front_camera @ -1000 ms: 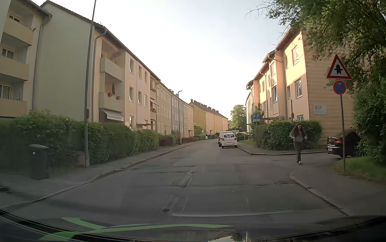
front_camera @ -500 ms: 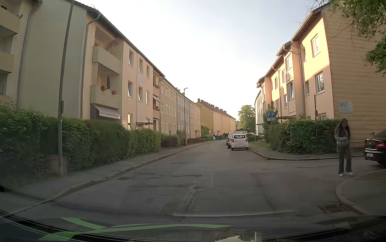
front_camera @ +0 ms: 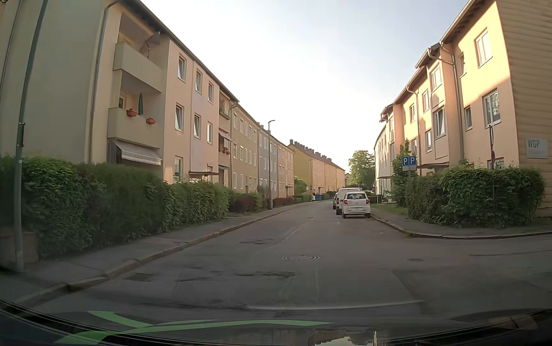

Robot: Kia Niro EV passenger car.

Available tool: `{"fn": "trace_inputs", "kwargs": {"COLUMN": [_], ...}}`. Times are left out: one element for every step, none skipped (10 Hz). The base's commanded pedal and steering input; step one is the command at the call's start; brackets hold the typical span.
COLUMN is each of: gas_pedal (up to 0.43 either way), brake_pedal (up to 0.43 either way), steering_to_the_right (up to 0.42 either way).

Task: Follow the waypoints while adhering to traffic rules and regulations

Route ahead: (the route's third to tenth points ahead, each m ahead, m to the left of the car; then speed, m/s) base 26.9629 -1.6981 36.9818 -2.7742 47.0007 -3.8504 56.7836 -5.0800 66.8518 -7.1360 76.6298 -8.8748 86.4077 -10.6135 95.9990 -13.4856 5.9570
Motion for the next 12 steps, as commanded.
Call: {"fn": "trace_inputs", "kwargs": {"gas_pedal": [0.098, 0.098, 0.098, 0.098, 0.098, 0.098, 0.098, 0.098, 0.098, 0.098, 0.098, 0.110], "brake_pedal": [0.000, 0.000, 0.000, 0.000, 0.000, 0.000, 0.000, 0.000, 0.000, 0.000, 0.000, 0.000], "steering_to_the_right": [-0.020, -0.019, -0.016, -0.015, -0.015, -0.015, -0.015, -0.015, -0.011, -0.004, 0.000, 0.001]}}
